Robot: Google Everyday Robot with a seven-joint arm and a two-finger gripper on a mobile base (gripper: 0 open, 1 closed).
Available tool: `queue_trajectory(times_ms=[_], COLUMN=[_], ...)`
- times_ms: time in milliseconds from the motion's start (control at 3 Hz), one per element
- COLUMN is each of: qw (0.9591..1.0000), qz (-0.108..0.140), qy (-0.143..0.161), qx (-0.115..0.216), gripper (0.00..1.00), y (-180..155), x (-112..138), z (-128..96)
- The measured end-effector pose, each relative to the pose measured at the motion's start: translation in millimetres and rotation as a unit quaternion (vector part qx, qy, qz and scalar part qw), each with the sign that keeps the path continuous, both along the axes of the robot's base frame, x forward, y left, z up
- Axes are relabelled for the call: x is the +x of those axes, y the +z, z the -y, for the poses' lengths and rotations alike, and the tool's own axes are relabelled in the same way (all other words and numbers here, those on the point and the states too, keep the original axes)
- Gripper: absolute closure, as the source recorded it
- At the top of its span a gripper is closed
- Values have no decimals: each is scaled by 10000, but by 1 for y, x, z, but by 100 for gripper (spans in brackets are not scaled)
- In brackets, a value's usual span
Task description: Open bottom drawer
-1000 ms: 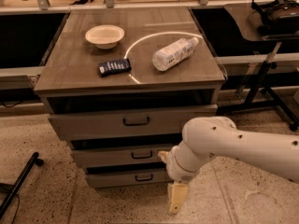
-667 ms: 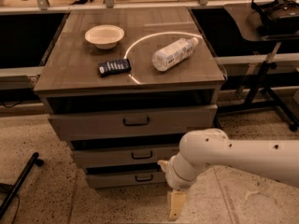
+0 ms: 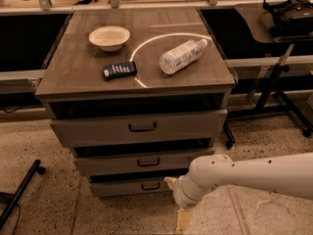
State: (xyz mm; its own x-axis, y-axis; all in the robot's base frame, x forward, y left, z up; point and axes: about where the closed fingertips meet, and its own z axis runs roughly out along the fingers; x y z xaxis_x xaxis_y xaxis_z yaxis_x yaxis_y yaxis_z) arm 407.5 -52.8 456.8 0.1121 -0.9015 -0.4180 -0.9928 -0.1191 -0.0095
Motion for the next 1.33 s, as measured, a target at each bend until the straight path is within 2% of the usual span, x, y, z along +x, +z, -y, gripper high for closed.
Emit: queue_trajectory(times_ms=[333, 667, 1000, 1333], qw=[9993, 9993, 9990, 9982], qz=[-184, -174, -252, -344], qy=[-32, -33, -103, -313], qx=[336, 329, 364, 372], gripper=[0, 0, 0, 0], y=[-46, -45, -58, -93], x=[3, 3, 2, 11], z=[-7, -6, -2, 14])
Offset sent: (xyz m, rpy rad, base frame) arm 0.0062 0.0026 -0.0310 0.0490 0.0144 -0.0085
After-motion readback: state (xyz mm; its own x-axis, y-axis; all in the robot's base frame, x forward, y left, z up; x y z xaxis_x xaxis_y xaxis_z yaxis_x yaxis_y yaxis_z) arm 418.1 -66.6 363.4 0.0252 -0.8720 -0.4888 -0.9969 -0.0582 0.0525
